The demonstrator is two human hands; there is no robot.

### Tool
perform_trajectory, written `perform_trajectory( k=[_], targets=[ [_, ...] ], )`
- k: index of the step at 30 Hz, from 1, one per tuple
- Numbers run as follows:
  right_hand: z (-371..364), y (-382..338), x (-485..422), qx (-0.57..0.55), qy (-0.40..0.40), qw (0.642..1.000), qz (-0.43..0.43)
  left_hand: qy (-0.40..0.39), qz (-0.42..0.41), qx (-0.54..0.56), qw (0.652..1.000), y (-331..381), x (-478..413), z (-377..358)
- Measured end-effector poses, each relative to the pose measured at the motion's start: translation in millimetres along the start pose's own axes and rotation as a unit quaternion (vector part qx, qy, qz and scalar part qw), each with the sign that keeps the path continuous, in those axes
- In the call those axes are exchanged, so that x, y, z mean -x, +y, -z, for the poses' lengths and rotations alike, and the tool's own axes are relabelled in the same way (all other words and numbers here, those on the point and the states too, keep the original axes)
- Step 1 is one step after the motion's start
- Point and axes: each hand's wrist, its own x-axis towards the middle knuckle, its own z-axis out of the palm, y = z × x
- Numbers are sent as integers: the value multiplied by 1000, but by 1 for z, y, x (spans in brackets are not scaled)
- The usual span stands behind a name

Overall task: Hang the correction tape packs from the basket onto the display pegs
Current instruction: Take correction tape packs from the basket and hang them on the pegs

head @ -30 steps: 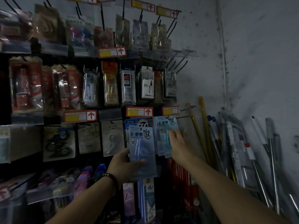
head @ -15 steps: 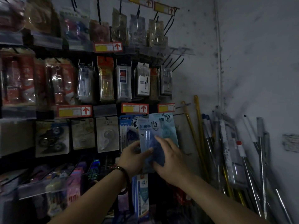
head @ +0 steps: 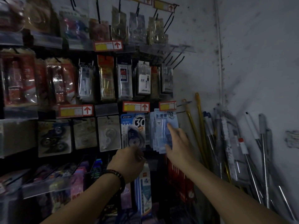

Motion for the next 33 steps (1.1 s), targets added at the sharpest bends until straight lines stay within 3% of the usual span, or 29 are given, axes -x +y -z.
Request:
perform_trajectory(
  k=[15,20,33],
  targets=[
    [4,-2,-16,22,-13,999,-37,-9,-17,4,1000,-24,9,-3],
    [8,2,-10,47,-59,997,-9,-21,-16,0,1000,-29,10,-6],
    [21,13,-18,52,-37,998,19,-31,-16,9,999,-28,9,-15]
  ],
)
